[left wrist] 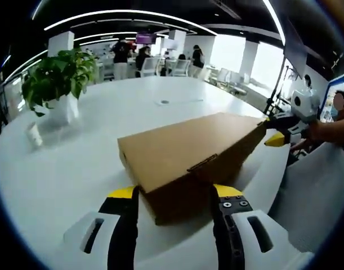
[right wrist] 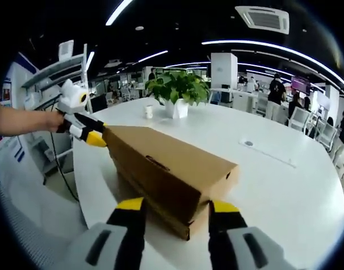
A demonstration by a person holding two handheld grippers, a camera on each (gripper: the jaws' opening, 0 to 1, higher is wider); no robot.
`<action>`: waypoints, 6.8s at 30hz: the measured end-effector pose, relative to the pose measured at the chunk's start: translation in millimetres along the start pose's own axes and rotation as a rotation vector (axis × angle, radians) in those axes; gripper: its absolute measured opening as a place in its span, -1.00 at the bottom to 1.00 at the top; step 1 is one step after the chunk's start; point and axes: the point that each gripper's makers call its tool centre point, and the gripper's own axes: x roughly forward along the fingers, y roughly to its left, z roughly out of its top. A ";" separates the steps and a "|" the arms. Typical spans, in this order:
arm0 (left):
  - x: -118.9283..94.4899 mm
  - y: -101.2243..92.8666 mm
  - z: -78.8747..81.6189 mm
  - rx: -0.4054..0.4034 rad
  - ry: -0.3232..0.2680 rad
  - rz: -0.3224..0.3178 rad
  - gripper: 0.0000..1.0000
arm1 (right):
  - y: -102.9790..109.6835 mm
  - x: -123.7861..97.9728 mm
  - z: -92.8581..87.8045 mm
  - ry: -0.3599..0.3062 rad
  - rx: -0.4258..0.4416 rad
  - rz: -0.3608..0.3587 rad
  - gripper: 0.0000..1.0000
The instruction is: Operate the shoe box by opening the lid, removing the specified soft item, and placing it in the target area until the item is outside and the box remains undamaged.
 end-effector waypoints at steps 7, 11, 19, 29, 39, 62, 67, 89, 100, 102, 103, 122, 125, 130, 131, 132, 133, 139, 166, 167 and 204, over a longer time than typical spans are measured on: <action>-1.8 -0.8 5.9 -0.001 -0.020 0.003 0.06 | -1.7 -2.2 5.7 -0.010 0.002 -0.006 -0.18; -5.5 -0.8 14.0 -0.003 -0.044 0.002 0.07 | -3.5 -4.8 13.7 -0.026 -0.012 -0.013 -0.18; -11.4 4.9 33.9 0.012 -0.099 0.035 -0.04 | -14.3 -8.2 30.5 -0.061 -0.030 -0.052 -0.34; -12.4 10.3 41.6 0.009 -0.123 0.061 -0.13 | -24.7 -8.5 39.0 -0.075 -0.037 -0.077 -0.53; -16.3 24.8 57.5 -0.005 -0.168 0.102 -0.31 | -39.5 -10.3 55.3 -0.107 -0.025 -0.107 -0.72; -15.1 50.3 85.9 -0.015 -0.232 0.184 -0.77 | -62.5 -8.8 80.6 -0.158 -0.028 -0.145 -0.95; -14.4 55.4 90.0 -0.038 -0.252 0.207 -0.89 | -65.1 -8.0 84.5 -0.168 -0.030 -0.148 -0.97; -6.1 69.2 107.4 -0.096 -0.247 0.270 -0.97 | -76.5 -0.5 94.2 -0.173 0.002 -0.158 -0.92; -4.4 70.9 114.9 -0.142 -0.222 0.304 -0.99 | -81.4 4.3 63.6 -0.153 0.027 -0.177 -0.80; -4.3 72.0 115.2 -0.142 -0.219 0.301 -0.99 | -82.4 5.1 58.5 -0.148 0.028 -0.183 -0.79; -4.0 72.2 115.5 -0.144 -0.219 0.300 -0.99 | -82.8 5.6 55.5 -0.145 0.030 -0.185 -0.79; 2.9 80.0 125.3 -0.149 -0.191 0.294 -1.00 | -92.3 32.3 33.6 -0.095 0.029 -0.215 -0.81; 2.6 79.2 125.0 -0.149 -0.179 0.298 -1.00 | -95.6 38.3 34.5 -0.095 0.027 -0.222 -0.84; 0.8 77.5 120.8 -0.159 -0.170 0.299 -1.00 | -99.5 48.7 36.1 -0.092 0.024 -0.228 -0.97; 0.2 76.3 119.7 -0.161 -0.170 0.299 -1.00 | -98.7 49.6 36.5 -0.090 0.023 -0.226 -0.97; -0.4 75.5 118.5 -0.159 -0.168 0.301 -1.00 | -99.1 49.7 36.3 -0.088 0.023 -0.229 -0.98; -1.0 74.2 117.7 -0.159 -0.168 0.302 -1.00 | -99.6 49.9 36.3 -0.088 0.024 -0.229 -0.98; -3.1 70.6 117.0 -0.162 -0.160 0.308 -1.00 | -103.2 48.5 36.1 -0.088 0.024 -0.227 -1.00; 0.1 75.2 122.4 -0.130 -0.188 0.296 -0.97 | -108.4 50.6 40.6 -0.097 0.032 -0.213 -1.00; 1.2 76.0 122.8 -0.126 -0.188 0.295 -0.96 | -108.5 50.5 40.8 -0.097 0.032 -0.214 -1.00; 33.2 96.3 66.6 -0.096 -0.080 0.310 -0.71 | -115.1 50.3 47.8 -0.086 0.092 -0.222 -1.00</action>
